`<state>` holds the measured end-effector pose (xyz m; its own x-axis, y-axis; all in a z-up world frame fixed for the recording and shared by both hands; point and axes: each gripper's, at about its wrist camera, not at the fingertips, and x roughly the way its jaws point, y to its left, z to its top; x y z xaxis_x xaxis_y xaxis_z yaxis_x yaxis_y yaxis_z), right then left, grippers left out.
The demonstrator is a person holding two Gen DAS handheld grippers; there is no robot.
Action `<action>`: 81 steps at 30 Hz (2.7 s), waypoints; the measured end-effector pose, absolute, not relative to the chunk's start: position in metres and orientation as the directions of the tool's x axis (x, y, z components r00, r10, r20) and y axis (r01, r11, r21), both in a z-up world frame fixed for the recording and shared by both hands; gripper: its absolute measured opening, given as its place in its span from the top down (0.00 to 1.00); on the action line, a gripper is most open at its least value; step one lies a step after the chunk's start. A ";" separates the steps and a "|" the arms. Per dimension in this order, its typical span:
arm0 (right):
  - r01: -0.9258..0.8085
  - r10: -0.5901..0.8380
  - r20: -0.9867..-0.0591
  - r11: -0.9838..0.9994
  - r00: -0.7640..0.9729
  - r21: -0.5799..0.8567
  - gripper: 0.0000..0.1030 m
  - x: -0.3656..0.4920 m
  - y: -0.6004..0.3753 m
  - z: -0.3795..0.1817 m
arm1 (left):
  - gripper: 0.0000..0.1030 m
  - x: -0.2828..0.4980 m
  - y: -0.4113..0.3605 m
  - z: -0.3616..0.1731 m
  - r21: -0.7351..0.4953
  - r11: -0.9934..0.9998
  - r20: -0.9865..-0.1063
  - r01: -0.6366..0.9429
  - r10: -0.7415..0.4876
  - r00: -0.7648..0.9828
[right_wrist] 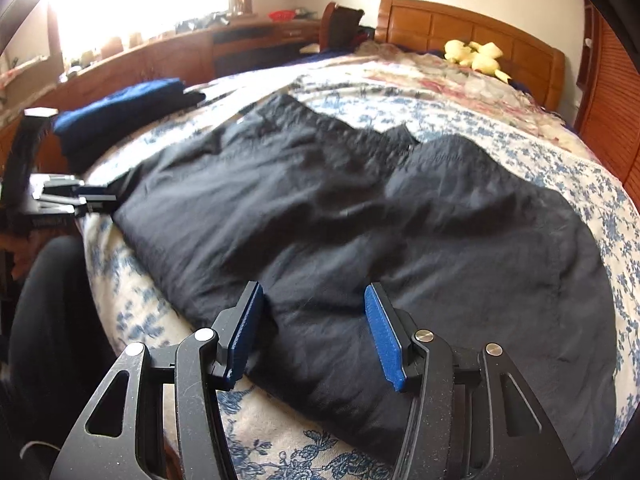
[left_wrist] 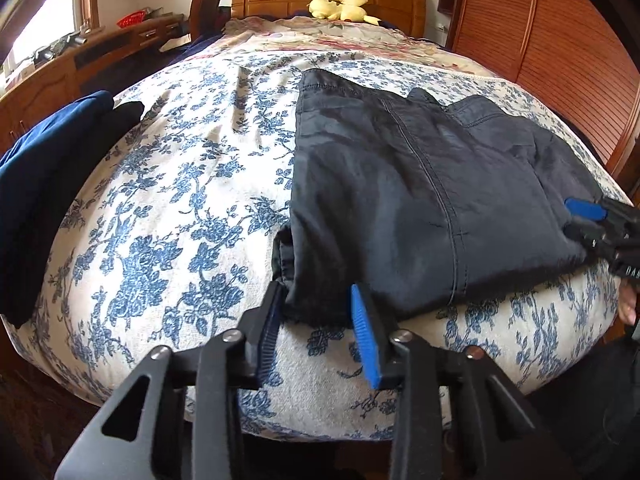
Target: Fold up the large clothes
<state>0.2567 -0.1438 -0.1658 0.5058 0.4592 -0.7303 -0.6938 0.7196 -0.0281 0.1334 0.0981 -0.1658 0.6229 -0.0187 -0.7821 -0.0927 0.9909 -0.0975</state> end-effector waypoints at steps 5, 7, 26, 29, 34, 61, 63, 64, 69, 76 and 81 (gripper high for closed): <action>-0.687 0.467 -0.726 0.727 0.505 -0.011 0.47 0.258 -0.155 -0.160 | 0.92 0.137 0.085 -0.144 -0.098 0.992 -0.750 -0.080 -0.021 0.661; -0.678 0.463 -0.722 0.735 0.514 -0.011 0.47 0.259 -0.161 -0.157 | 0.94 0.138 0.069 -0.120 -0.082 0.996 -0.712 -0.044 -0.028 0.702; -0.320 0.289 -0.592 0.946 0.752 0.054 0.47 0.279 -0.343 -0.103 | 0.97 0.241 -0.185 0.010 -0.060 0.882 -0.554 0.467 -0.418 0.720; -0.285 0.273 -0.591 0.955 0.759 0.075 0.47 0.280 -0.363 -0.104 | 0.97 0.251 -0.210 -0.010 -0.081 0.865 -0.582 0.495 -0.444 0.681; -0.264 0.268 -0.592 0.960 0.760 0.096 0.47 0.279 -0.377 -0.106 | 0.93 0.255 -0.215 -0.036 -0.111 0.873 -0.630 0.475 -0.431 0.646; -0.469 0.473 -0.508 0.871 0.719 0.148 0.47 0.271 -0.288 -0.072 | 0.69 0.196 -0.101 -0.063 0.004 0.962 -0.646 0.272 -0.205 0.735; -0.475 0.475 -0.529 0.868 0.704 0.148 0.47 0.275 -0.283 -0.079 | 0.69 0.196 -0.095 -0.070 -0.010 0.965 -0.653 0.261 -0.204 0.729; -0.476 0.473 -0.536 0.868 0.699 0.145 0.47 0.276 -0.281 -0.082 | 0.69 0.196 -0.093 -0.072 -0.012 0.966 -0.656 0.258 -0.202 0.727; -0.474 0.459 -0.579 0.870 0.674 0.137 0.47 0.285 -0.274 -0.098 | 0.69 0.196 -0.085 -0.082 -0.018 0.969 -0.665 0.247 -0.196 0.721; -0.474 0.479 -0.601 0.861 0.640 0.182 0.47 0.296 -0.273 -0.111 | 0.69 0.197 -0.079 -0.090 -0.033 0.970 -0.673 0.242 -0.201 0.712; -0.494 0.501 -0.607 0.847 0.617 0.197 0.55 0.299 -0.269 -0.114 | 0.69 0.196 -0.079 -0.093 -0.023 0.970 -0.676 0.241 -0.193 0.711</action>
<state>0.2986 -0.2693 -0.1138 0.6169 0.5006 -0.6073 -0.4937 0.8471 0.1967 0.1957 -0.0789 -0.0927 0.7109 -0.1929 -0.6764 0.2410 0.9702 -0.0234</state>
